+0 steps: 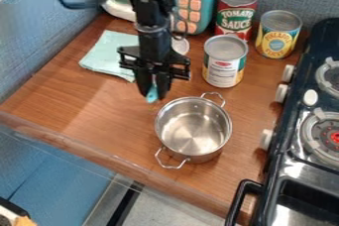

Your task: Moved the blue spoon between the blue cloth and the can

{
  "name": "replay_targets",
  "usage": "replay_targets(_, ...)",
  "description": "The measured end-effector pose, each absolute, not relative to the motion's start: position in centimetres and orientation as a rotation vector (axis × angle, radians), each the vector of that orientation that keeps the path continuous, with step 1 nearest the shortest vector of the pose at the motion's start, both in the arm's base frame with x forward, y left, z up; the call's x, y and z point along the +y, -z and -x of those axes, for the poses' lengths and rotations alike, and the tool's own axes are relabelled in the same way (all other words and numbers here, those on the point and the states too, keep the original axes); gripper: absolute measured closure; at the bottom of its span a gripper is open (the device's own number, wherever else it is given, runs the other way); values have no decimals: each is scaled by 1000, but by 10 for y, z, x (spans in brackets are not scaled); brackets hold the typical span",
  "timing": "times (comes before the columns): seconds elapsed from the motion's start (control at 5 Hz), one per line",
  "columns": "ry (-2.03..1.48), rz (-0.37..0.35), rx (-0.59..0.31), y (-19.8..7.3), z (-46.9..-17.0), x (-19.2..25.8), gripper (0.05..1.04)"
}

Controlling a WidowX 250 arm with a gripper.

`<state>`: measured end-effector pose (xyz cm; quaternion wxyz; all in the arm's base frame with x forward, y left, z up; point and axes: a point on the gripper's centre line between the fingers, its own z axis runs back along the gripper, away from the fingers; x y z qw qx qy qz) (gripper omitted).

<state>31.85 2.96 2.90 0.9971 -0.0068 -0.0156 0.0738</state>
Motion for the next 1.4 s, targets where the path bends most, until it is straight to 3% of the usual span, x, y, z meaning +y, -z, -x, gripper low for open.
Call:
replay_targets(0.4,-169,-7,-28,-17,-354,32,758)
replay_targets(0.8,-146,-51,6,2,-365,32,758)
replay_targets(1.0,-134,-52,5,4,-368,35,682)
replay_targets(1.4,-147,5,24,0,-353,45,122)
